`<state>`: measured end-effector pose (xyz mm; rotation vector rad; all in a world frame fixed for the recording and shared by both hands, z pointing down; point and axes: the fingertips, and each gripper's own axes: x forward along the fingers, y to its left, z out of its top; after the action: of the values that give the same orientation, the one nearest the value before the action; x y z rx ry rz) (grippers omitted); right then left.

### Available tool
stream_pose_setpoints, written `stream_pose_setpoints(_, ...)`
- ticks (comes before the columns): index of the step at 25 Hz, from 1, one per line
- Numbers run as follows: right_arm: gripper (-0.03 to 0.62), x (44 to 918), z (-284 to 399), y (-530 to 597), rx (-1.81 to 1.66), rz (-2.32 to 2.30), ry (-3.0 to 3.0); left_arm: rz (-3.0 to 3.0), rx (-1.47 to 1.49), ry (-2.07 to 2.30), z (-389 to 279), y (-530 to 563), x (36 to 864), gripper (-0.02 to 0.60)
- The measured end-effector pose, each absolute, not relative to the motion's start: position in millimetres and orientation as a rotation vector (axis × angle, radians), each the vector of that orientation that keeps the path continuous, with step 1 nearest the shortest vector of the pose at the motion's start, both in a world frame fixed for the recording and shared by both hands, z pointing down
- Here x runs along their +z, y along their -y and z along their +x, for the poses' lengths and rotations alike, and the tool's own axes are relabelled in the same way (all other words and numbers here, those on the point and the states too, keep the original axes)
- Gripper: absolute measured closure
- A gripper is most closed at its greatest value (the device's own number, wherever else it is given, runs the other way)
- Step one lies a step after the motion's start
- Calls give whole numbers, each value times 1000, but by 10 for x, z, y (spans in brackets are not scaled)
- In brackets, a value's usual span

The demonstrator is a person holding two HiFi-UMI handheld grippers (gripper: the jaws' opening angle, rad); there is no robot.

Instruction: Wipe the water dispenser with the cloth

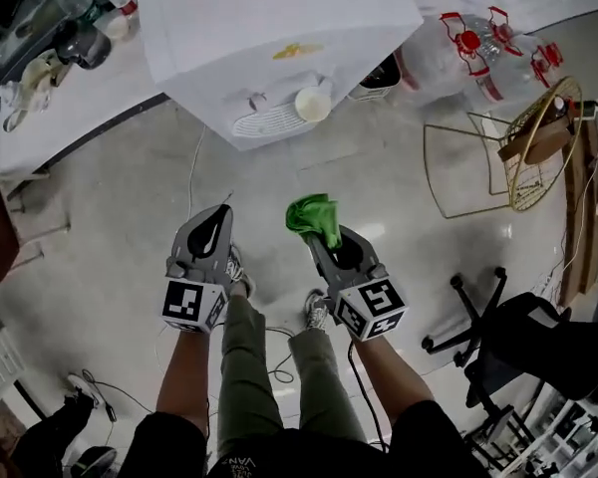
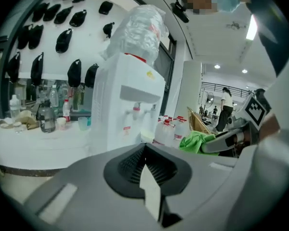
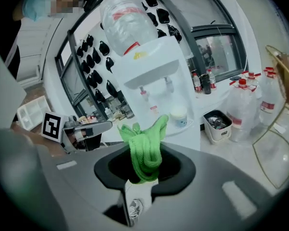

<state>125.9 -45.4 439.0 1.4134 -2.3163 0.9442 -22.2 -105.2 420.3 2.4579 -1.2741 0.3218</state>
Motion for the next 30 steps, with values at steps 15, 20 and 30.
stream_pose_setpoints(15, 497, 6020, 683, 1034, 632, 1150, 2462, 2423, 216, 1342, -256, 845, 5480, 580)
stream_pose_setpoints(20, 497, 6302, 419, 1228, 497, 1098, 2517, 2499, 217, 1340, -274, 1001, 5569, 580)
stream_pose_setpoints(30, 497, 6689, -49, 1757, 152, 1005, 2620, 2542, 317, 1389, -400, 1364, 5799, 580)
